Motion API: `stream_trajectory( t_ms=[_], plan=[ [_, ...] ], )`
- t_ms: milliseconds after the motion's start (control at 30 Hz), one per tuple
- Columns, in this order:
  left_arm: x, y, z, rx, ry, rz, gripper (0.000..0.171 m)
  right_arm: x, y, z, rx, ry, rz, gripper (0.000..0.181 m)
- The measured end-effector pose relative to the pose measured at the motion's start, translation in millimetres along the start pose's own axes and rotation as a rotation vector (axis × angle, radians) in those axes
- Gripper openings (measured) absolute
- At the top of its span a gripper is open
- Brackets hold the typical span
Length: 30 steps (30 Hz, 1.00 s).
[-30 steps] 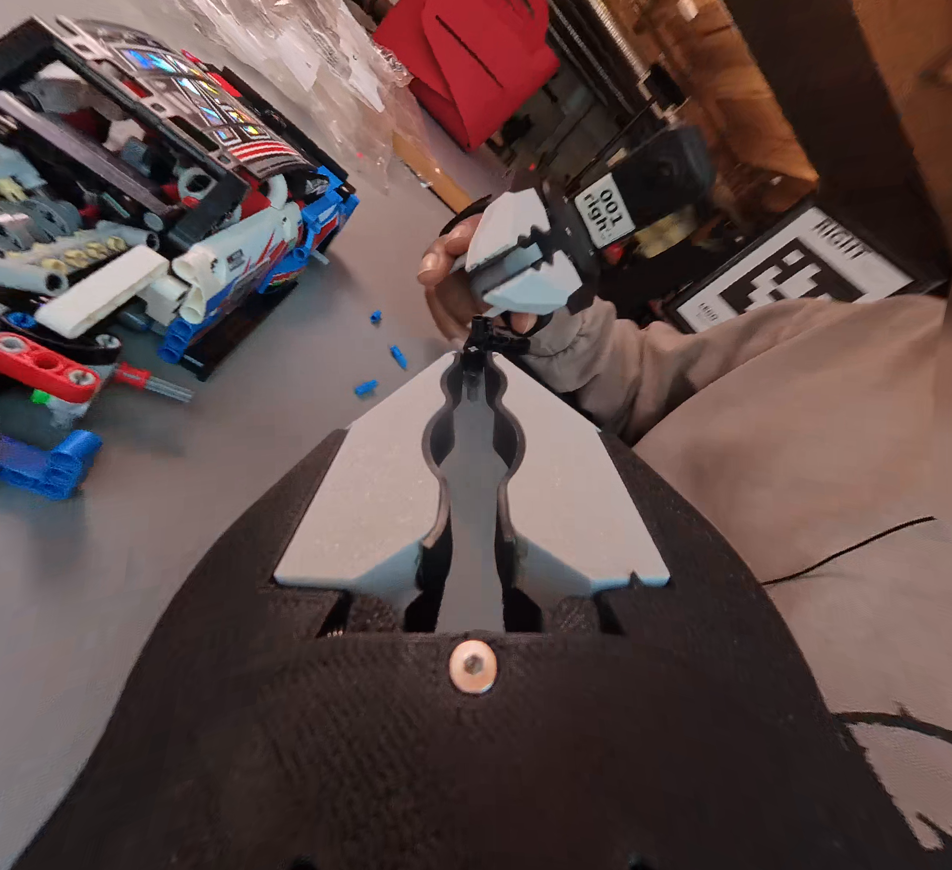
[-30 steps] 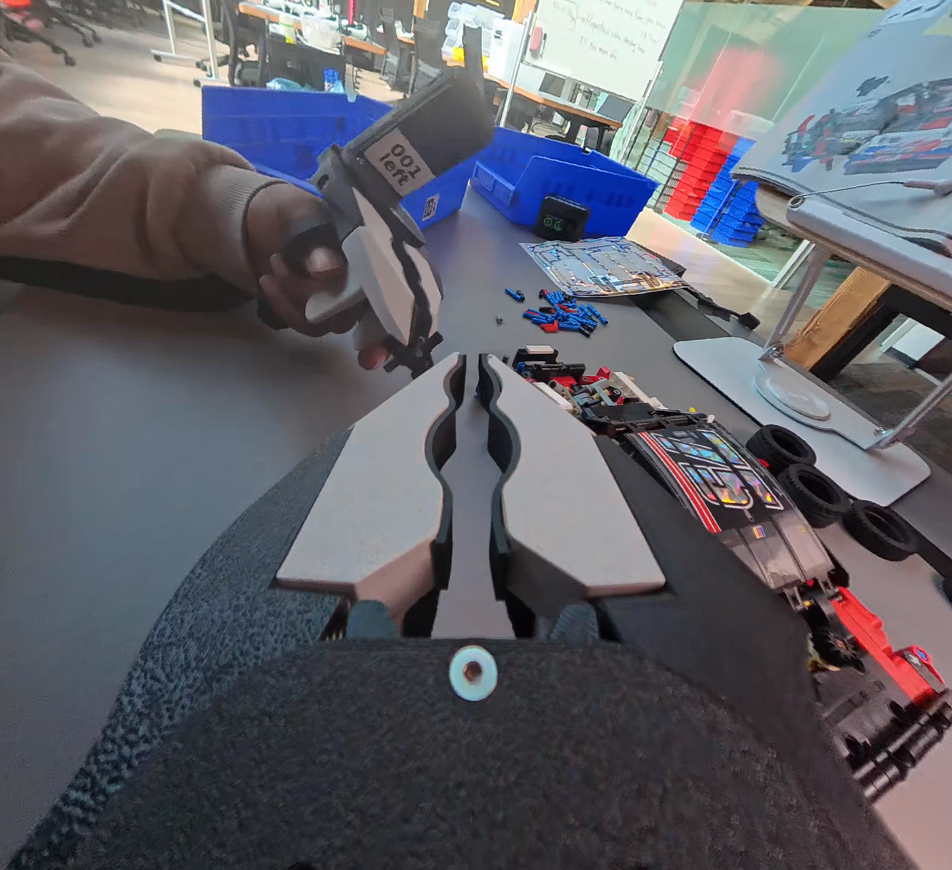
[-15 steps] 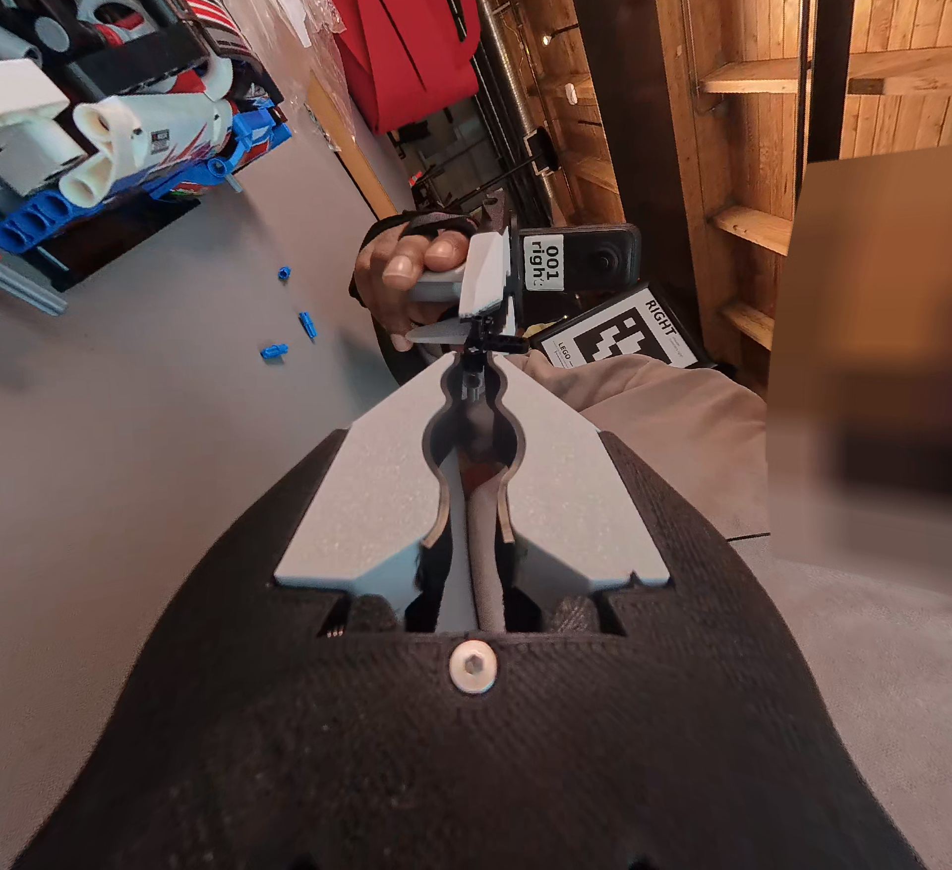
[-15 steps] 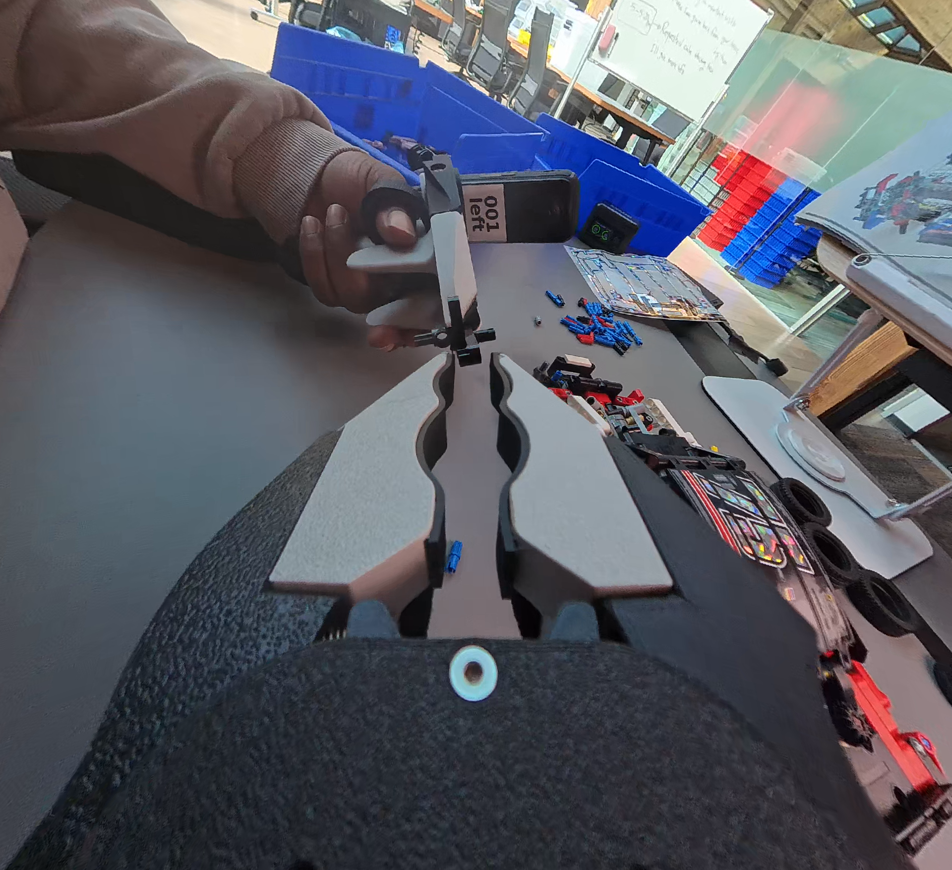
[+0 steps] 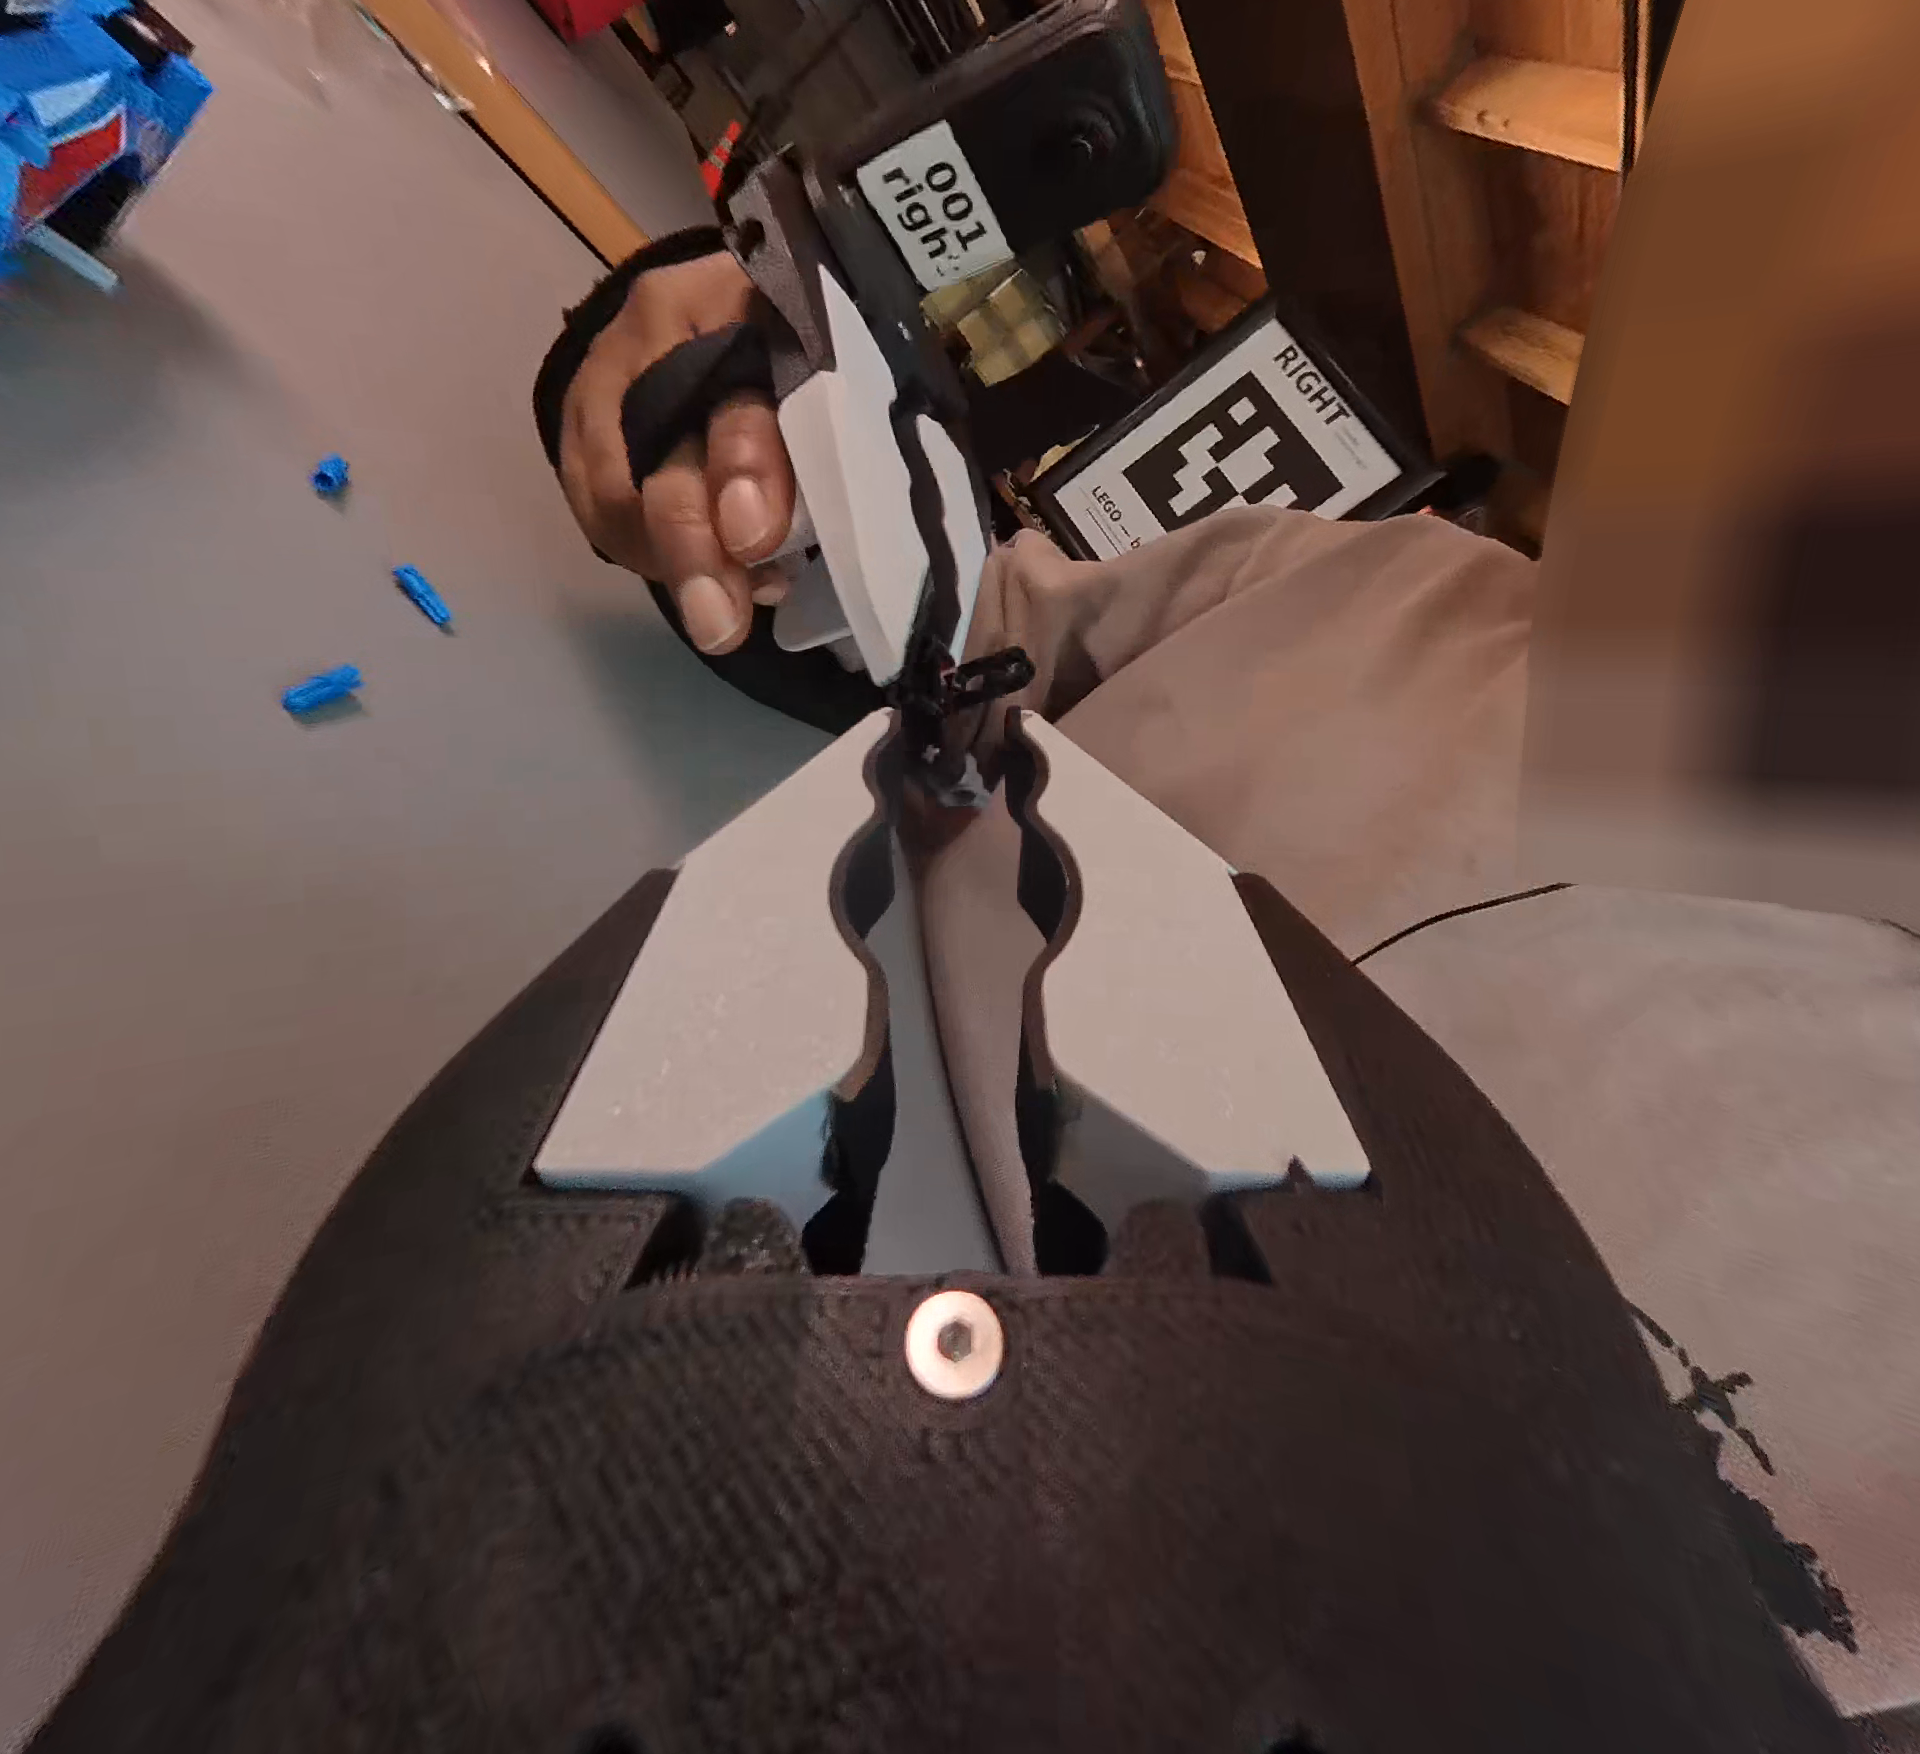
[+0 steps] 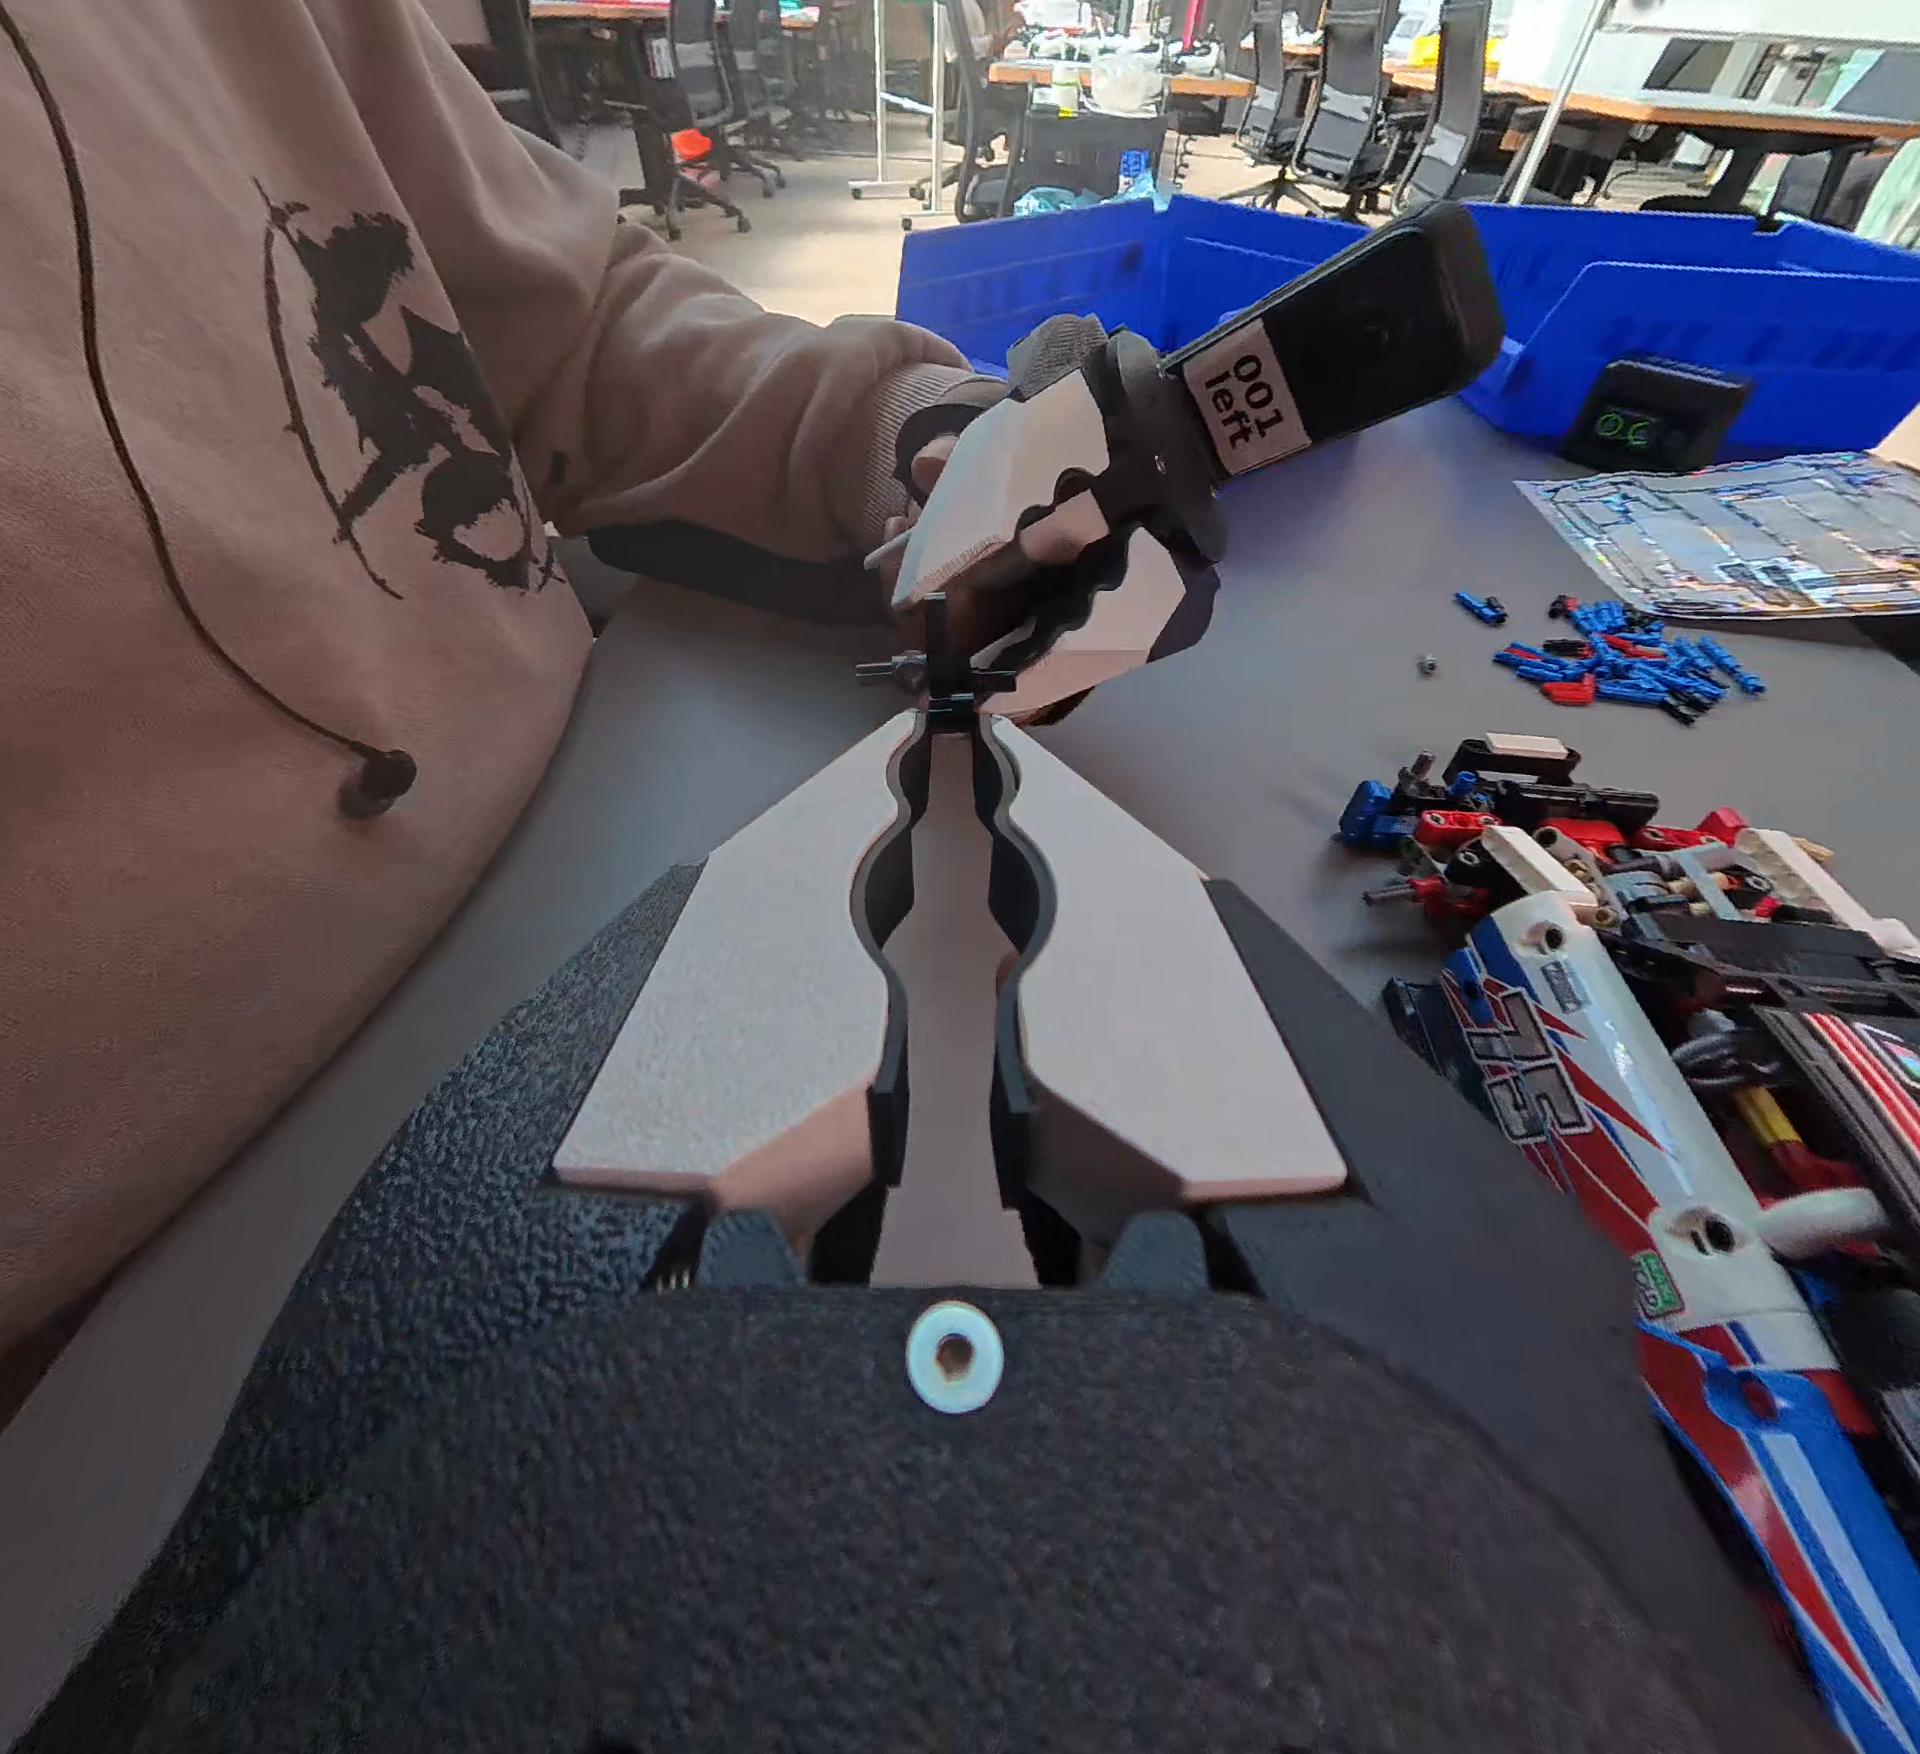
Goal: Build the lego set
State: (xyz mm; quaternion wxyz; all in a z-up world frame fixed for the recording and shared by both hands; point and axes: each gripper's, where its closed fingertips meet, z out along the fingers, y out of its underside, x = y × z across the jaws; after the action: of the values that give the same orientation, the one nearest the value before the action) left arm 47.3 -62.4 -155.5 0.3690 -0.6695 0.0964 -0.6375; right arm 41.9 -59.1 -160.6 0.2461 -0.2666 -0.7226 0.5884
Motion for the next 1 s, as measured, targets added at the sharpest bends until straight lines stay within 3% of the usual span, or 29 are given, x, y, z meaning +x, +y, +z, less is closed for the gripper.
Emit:
stream_trajectory(
  t_ms=[100,200,267,367,533,700,767,833,1000],
  plan=[
    [-7,0,2,0.013,-0.025,-0.016,0.008,-2,3,0,-0.023,-0.001,-0.016,0.006],
    [-13,-16,-6,0.108,-0.08,0.025,0.007,20,0,-3,-0.013,0.134,-0.035,0.007],
    [-13,-31,-15,0.194,-0.119,0.11,0.007,38,-4,-9,0.015,0.239,-0.014,0.008],
    [-15,-47,-24,0.268,-0.275,0.345,0.006,39,-9,-10,0.059,0.211,0.091,0.018],
    [-18,-45,-21,0.13,-0.632,0.966,0.006,31,-21,-1,0.19,0.103,0.274,0.03],
    [-19,-42,-19,0.011,-0.808,1.305,0.006,34,-19,-1,0.199,0.101,0.336,0.019],
    [-21,-42,-21,-0.031,-0.874,1.409,0.006,36,-17,0,0.184,0.119,0.337,0.018],
    [-22,-43,-21,-0.05,-0.915,1.455,0.006,41,-12,-1,0.161,0.161,0.343,0.004],
    [-24,-42,-21,-0.062,-0.926,1.458,0.007,42,-10,0,0.144,0.176,0.313,0.003]
  ],
)
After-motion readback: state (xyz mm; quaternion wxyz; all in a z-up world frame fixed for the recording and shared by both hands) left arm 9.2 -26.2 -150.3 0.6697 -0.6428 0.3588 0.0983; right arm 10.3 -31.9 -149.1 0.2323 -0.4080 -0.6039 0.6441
